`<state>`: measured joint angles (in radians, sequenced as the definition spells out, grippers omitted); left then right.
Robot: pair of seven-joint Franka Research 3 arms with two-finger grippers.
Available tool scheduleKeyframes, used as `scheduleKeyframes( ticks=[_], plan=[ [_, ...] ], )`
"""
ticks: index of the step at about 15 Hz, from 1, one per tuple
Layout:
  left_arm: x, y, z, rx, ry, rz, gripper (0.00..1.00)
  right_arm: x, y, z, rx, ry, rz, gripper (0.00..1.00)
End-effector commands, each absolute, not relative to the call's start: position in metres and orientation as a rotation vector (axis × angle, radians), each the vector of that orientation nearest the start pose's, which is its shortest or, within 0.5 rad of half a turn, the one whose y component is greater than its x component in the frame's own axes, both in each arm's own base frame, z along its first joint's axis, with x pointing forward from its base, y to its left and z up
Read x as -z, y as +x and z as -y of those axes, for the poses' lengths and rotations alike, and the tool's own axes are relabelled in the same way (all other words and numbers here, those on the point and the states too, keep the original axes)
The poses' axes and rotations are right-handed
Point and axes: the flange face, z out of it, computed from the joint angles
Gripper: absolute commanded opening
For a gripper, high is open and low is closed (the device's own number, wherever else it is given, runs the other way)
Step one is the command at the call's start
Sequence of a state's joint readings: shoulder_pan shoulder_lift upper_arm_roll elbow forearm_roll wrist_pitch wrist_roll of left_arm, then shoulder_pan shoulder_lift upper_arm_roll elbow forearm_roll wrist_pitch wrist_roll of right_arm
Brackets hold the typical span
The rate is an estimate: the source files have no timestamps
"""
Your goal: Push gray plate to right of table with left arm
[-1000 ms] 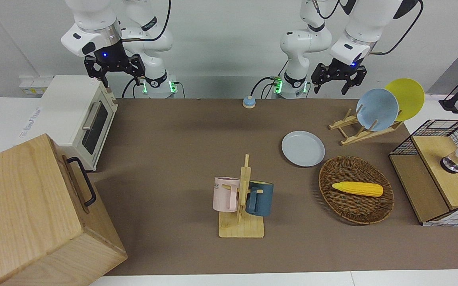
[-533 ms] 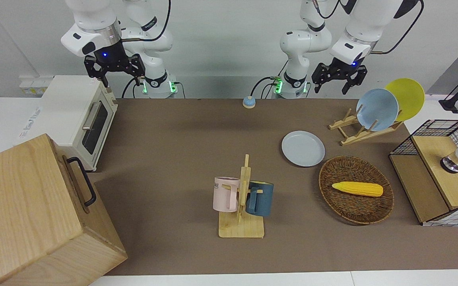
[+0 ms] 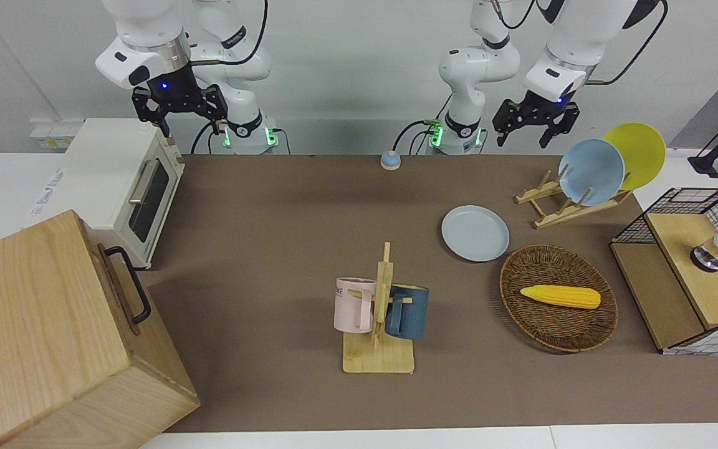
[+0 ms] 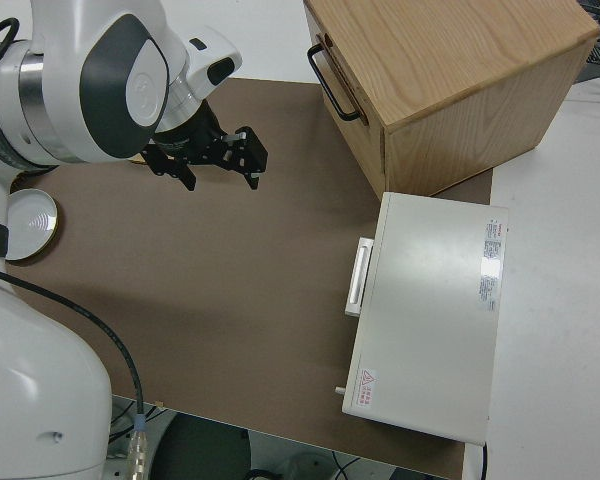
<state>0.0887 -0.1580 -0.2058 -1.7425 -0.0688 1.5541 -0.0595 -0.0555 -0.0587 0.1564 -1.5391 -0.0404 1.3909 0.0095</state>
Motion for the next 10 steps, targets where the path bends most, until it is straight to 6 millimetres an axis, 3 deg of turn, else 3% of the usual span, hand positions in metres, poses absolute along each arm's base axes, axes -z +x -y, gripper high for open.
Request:
scheduleKeyframes(
  ticks=[1, 3, 5, 10],
  plan=[
    [-0.607, 0.494, 0.070, -0.086, -3.163, -0.085, 1.00, -0.658, 0.511, -0.050, -0.142, -3.188, 0.147, 0.996],
    [-0.577, 0.497, 0.062, -0.121, -3.151, -0.090, 1.00, -0.658, 0.511, -0.050, -0.142, -3.188, 0.147, 0.996],
    [-0.567, 0.503, 0.034, -0.096, -3.160, -0.098, 1.00, -0.658, 0.511, -0.050, -0.142, -3.188, 0.147, 0.996],
    [-0.502, 0.502, 0.020, -0.192, -3.160, -0.094, 1.00, -0.658, 0.511, -0.050, -0.142, -3.188, 0.147, 0.996]
  ],
)
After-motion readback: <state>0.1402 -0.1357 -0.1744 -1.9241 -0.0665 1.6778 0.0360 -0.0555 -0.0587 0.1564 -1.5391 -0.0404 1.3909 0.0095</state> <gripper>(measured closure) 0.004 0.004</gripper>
